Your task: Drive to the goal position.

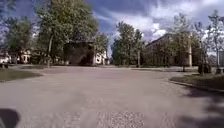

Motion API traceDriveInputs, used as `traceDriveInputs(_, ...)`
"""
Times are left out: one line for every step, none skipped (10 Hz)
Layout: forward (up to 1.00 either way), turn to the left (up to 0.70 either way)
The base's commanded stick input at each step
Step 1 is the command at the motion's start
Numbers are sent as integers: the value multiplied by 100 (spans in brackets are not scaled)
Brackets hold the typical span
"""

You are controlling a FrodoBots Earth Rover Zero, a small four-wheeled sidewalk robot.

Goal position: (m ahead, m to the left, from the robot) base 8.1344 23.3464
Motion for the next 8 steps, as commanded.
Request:
traceDriveInputs(70, 6)
traceDriveInputs(70, 6)
traceDriveInputs(70, 6)
traceDriveInputs(70, 6)
traceDriveInputs(70, 6)
traceDriveInputs(70, 6)
traceDriveInputs(70, 6)
traceDriveInputs(70, 6)
